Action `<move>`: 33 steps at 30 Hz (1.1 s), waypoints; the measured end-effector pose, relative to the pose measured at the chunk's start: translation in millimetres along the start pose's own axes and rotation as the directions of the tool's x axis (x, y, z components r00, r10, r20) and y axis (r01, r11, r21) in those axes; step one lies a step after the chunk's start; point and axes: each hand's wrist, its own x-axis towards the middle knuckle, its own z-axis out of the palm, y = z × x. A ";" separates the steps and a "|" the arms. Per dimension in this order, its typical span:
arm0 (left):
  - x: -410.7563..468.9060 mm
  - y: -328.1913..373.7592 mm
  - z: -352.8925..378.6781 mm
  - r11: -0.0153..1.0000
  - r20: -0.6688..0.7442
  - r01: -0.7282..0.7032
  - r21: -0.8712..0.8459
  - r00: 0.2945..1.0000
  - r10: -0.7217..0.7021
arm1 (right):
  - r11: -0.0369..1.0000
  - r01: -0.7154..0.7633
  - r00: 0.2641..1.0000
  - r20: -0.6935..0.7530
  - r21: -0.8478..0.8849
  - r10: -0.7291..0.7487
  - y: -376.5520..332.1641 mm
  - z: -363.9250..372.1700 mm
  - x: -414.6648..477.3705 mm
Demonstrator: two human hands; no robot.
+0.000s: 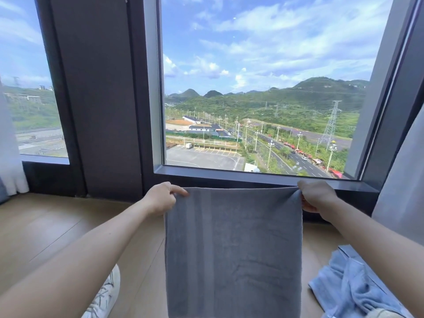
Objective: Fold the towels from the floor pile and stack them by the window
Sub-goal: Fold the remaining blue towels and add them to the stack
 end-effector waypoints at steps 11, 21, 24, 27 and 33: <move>11.3 25.3 26.4 0.935 0.103 0.197 -0.296 0.979 -0.174 | 0.998 -0.024 0.973 0.232 0.054 0.011 -7.1 27.0 -24.0; 9.8 46.5 48.0 0.878 0.182 0.176 -0.444 0.978 -0.103 | 0.995 -0.004 0.926 0.377 0.104 -0.036 -16.1 50.4 -41.9; 6.9 49.5 48.2 0.882 0.166 0.156 -0.444 0.982 -0.090 | 0.996 0.015 0.910 0.411 0.091 -0.052 -16.7 53.3 -45.6; 3.1 49.8 45.4 0.886 0.161 0.130 -0.445 0.985 -0.064 | 0.993 0.019 0.906 0.418 0.115 -0.066 -17.7 53.7 -47.9; -6.5 58.3 46.6 0.835 0.166 0.034 -0.550 0.984 0.070 | 0.991 0.097 0.862 0.490 0.095 -0.132 -17.8 58.7 -56.5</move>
